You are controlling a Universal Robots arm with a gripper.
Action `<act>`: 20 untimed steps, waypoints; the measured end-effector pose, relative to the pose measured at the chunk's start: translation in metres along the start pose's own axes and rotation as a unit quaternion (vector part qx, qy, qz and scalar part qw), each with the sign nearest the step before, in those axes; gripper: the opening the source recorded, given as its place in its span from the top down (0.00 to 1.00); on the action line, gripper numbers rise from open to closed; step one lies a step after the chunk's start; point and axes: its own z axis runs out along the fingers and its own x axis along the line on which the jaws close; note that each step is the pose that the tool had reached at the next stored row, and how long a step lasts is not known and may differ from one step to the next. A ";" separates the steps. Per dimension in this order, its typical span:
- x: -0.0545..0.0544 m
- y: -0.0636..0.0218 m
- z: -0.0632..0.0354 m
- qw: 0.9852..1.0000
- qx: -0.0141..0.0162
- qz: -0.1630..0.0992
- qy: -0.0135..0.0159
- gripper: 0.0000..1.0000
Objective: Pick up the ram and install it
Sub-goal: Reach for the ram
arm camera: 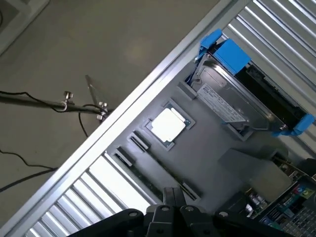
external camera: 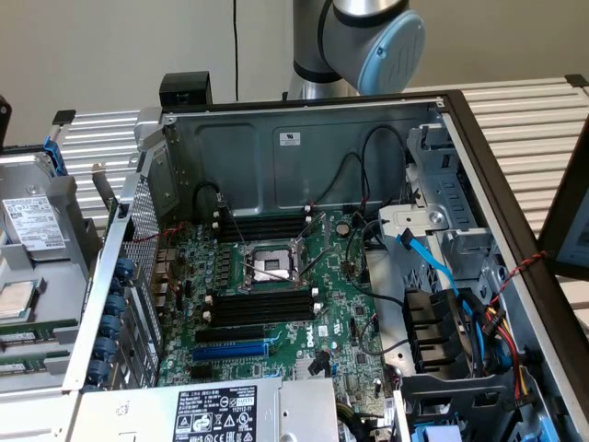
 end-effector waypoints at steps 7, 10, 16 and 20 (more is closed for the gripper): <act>0.000 0.0001 0.0000 0.998 0.006 -0.063 0.004 0.90; 0.000 0.0001 0.0000 0.996 0.008 -0.091 0.006 0.90; 0.000 0.0002 0.0000 0.989 0.012 -0.144 0.009 0.90; 0.000 0.0002 0.0000 0.983 0.015 -0.180 0.011 0.90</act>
